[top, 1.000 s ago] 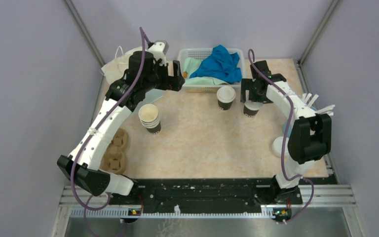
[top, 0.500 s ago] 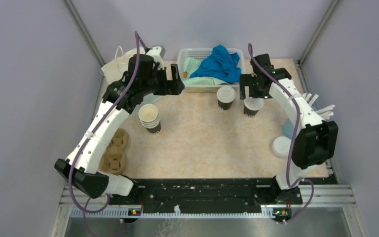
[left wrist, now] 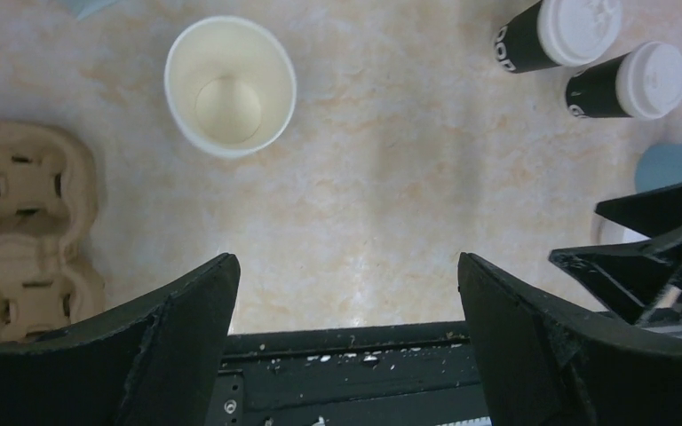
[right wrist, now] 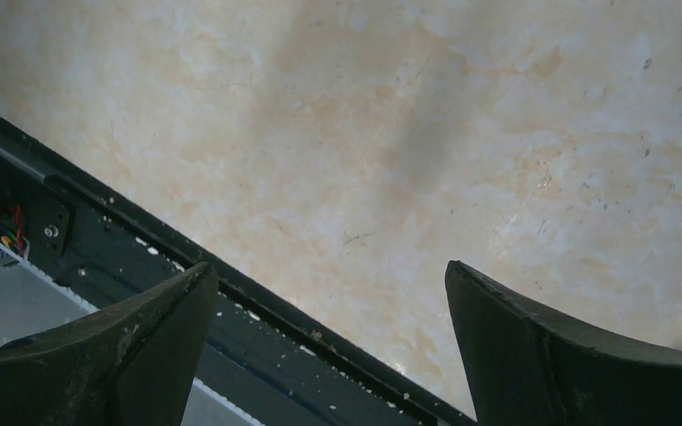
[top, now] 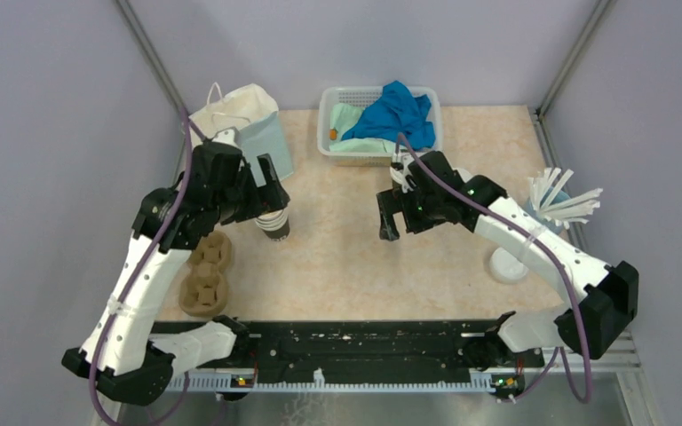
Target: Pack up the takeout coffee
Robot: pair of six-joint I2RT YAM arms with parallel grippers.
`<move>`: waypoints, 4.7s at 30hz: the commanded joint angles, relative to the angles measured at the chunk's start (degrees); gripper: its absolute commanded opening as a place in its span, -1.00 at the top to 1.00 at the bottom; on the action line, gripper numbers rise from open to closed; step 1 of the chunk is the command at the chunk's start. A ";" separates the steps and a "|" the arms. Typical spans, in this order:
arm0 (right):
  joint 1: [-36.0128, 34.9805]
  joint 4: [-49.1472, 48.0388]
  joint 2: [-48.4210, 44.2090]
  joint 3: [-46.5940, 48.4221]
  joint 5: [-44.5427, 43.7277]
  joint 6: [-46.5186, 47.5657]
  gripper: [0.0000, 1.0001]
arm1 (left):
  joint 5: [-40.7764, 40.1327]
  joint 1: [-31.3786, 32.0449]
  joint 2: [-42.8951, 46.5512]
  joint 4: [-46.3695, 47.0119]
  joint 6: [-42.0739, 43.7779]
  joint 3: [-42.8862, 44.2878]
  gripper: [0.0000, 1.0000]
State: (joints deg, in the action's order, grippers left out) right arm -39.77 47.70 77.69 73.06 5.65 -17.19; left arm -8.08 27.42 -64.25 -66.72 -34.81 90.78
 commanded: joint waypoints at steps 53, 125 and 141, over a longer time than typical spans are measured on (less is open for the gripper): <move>1.28 6.35 -5.16 3.95 2.08 9.94 -0.97 | 16.35 -46.44 -17.19 16.00 19.58 -29.86 0.07; 0.85 4.49 -5.71 3.47 4.07 9.46 -0.97 | 9.45 -40.78 -10.81 5.60 15.90 -31.55 0.35; 0.89 4.51 -5.97 3.31 3.92 9.45 -0.97 | 1.39 -38.76 -14.58 2.85 10.27 -31.45 0.35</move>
State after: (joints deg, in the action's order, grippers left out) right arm -38.79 54.00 73.49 76.49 9.17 -8.03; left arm -5.63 -11.57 -77.14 -64.53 -24.08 58.24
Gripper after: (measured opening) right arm 0.985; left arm 0.356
